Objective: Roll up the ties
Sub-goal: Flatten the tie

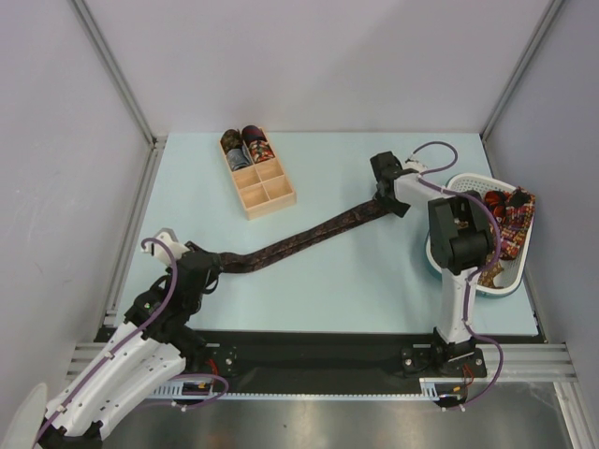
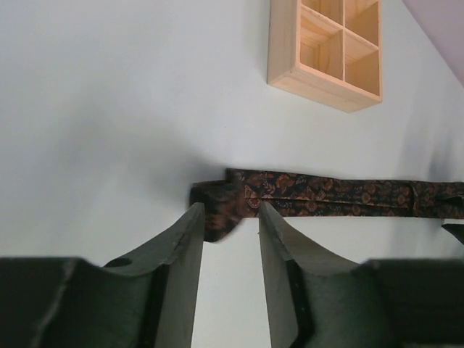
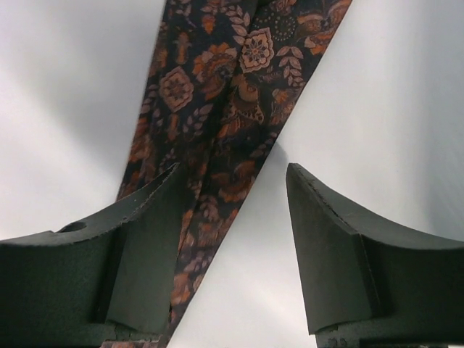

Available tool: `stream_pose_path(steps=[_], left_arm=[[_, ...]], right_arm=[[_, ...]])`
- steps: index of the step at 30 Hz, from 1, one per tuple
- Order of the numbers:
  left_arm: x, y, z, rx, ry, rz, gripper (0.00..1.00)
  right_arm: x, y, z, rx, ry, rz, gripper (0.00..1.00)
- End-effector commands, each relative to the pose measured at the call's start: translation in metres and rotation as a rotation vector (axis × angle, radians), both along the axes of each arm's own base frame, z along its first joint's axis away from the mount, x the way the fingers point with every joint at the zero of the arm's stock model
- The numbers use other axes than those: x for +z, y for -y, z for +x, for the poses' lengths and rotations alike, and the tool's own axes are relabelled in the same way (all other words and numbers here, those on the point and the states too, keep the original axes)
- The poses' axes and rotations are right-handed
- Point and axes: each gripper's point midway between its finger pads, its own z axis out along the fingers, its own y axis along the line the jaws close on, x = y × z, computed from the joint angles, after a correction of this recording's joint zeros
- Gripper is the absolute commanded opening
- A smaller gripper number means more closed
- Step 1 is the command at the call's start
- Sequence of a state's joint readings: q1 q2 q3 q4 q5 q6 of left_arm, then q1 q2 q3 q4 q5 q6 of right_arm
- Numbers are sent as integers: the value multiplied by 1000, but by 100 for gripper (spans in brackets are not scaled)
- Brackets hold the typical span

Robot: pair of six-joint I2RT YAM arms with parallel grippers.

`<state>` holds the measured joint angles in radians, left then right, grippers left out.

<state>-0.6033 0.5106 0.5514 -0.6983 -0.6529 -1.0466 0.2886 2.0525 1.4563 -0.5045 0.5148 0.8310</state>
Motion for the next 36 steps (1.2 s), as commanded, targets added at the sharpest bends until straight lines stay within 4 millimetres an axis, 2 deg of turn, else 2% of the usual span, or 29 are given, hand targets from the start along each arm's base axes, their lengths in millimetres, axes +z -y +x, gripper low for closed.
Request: stream_pose_path(steps=[1,3,7,10,13,15,18,21,22,25,26,28,29,30,33,34,35,36], left_arm=[[17,-7,4,18,40,29,42],[19,-9,4,23,41,39,51],[25,-12,3,26,46,50,54],[26,-12,3,26,48,55,54],[25,-13,3,30,51,59,55],[25,-13,4,27,51,60,55],[24,-10,5,16,46,63,55],[22,-8,7,8,39,68,55],[21,-7,7,5,37,68,55],[19,-3,10,-10,29,72,55],[18,-2,11,-18,27,78,55],[15,1,13,-26,20,79,55],[14,2,13,-31,17,80,55],[12,5,16,-40,16,80,55],[9,14,20,-76,11,73,55],[4,16,21,-88,-5,82,55],[2,19,22,-99,-12,80,55],[1,22,23,-108,-13,79,55]], right_arm=[[-5,2,12,-33,0,13,61],[-12,8,10,-43,-21,-1,60],[-14,16,14,-41,-24,-15,51],[-14,23,20,-28,-26,-24,37],[-14,25,29,6,-18,-16,9],[-10,26,37,21,-6,-5,0],[-7,32,48,35,12,1,0],[-1,37,67,51,34,24,0],[5,40,79,49,46,23,0],[11,54,94,38,56,20,0],[16,59,106,30,76,23,0],[18,76,114,-1,77,20,0],[22,83,126,-15,101,25,0],[25,98,130,-40,108,24,1],[34,123,149,-62,158,61,5],[40,125,160,-40,198,77,9],[41,128,163,-19,203,83,31],[53,128,174,1,236,98,50]])
